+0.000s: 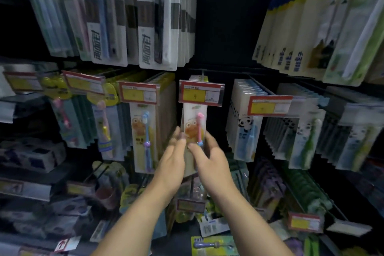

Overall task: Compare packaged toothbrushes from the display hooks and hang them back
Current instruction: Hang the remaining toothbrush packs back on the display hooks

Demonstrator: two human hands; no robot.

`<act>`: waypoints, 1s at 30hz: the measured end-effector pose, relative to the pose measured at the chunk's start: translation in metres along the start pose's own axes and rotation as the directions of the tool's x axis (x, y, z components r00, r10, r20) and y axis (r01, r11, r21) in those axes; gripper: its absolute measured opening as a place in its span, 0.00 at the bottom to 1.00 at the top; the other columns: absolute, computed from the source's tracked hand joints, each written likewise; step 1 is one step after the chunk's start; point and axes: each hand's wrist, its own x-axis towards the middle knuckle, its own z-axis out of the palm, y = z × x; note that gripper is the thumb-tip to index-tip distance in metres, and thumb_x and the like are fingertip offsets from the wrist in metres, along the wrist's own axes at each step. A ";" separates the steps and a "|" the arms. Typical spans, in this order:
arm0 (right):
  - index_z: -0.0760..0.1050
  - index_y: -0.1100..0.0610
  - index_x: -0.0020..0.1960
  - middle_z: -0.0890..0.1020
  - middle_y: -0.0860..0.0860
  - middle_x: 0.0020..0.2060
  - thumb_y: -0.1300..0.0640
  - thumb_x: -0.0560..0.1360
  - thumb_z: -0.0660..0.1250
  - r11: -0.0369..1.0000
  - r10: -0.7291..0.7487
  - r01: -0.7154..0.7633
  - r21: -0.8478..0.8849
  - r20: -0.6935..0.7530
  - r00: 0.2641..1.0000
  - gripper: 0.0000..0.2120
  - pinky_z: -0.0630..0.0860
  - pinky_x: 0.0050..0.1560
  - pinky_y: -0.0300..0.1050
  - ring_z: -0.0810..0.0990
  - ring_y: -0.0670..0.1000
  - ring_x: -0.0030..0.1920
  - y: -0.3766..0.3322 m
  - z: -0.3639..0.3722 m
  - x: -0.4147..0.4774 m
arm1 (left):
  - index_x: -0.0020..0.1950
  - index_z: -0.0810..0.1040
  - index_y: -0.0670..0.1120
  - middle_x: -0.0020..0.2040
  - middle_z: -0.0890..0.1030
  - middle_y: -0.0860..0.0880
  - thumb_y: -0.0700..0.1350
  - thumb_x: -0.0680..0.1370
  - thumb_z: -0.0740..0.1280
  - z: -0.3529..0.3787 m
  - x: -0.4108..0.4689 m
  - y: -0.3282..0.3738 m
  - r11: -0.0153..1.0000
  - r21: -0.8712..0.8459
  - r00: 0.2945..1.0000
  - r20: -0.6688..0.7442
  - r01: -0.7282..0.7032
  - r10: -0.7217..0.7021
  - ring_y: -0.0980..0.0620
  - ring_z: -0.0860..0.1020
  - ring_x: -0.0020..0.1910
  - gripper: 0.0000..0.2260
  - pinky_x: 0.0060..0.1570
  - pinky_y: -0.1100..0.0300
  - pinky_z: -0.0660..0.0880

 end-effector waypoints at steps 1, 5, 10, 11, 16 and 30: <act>0.74 0.43 0.71 0.84 0.38 0.56 0.51 0.81 0.68 1.000 -0.003 0.003 0.021 -0.007 1.000 0.19 0.78 0.62 0.44 0.82 0.38 0.57 0.002 0.002 -0.002 | 0.80 0.63 0.58 0.77 0.66 0.62 0.55 0.87 0.53 0.001 -0.003 0.003 1.000 -0.009 1.000 0.005 -0.006 0.006 0.66 0.64 0.73 0.20 0.71 0.67 0.59; 0.72 0.41 0.72 0.81 0.37 0.59 0.49 0.81 0.67 0.999 0.001 0.000 0.036 -0.030 1.000 0.19 0.77 0.62 0.38 0.79 0.37 0.60 0.004 0.005 -0.013 | 0.77 0.68 0.59 0.69 0.75 0.63 0.54 0.86 0.59 -0.002 -0.013 0.004 0.999 -0.048 1.000 0.014 0.026 -0.026 0.64 0.73 0.67 0.18 0.65 0.65 0.67; 0.72 0.36 0.67 0.82 0.38 0.58 0.46 0.79 0.68 0.998 0.004 0.000 0.055 -0.072 0.997 0.18 0.80 0.61 0.47 0.81 0.38 0.57 0.009 0.008 -0.010 | 0.72 0.70 0.61 0.64 0.80 0.62 0.53 0.84 0.63 -0.006 -0.008 0.000 0.999 -0.043 0.999 -0.046 0.017 -0.019 0.66 0.77 0.61 0.16 0.60 0.62 0.73; 0.72 0.35 0.66 0.81 0.39 0.58 0.44 0.77 0.68 0.999 -0.008 0.012 0.042 -0.079 0.997 0.18 0.80 0.60 0.48 0.81 0.38 0.56 0.011 0.007 -0.003 | 0.71 0.71 0.61 0.63 0.80 0.62 0.54 0.83 0.64 -0.005 -0.003 0.000 0.998 -0.058 0.999 -0.044 0.022 -0.025 0.66 0.77 0.61 0.16 0.60 0.63 0.73; 0.68 0.35 0.68 0.77 0.38 0.60 0.47 0.80 0.68 0.985 -0.163 0.160 -0.058 -0.068 0.984 0.19 0.75 0.57 0.36 0.78 0.38 0.59 0.016 -0.002 0.022 | 0.66 0.73 0.68 0.58 0.81 0.68 0.64 0.72 0.65 -0.012 0.018 0.000 1.000 0.000 0.999 -0.038 -0.026 0.026 0.71 0.77 0.59 0.22 0.63 0.62 0.72; 0.57 0.40 0.80 0.58 0.32 0.78 0.30 0.80 0.51 0.933 -0.352 0.337 -0.129 -0.124 0.928 0.32 0.63 0.77 0.43 0.58 0.37 0.78 0.030 -0.006 0.040 | 0.65 0.70 0.65 0.59 0.76 0.70 0.70 0.67 0.66 0.020 0.030 0.014 0.995 -0.097 0.986 -0.167 -0.003 -0.014 0.67 0.74 0.63 0.28 0.69 0.64 0.67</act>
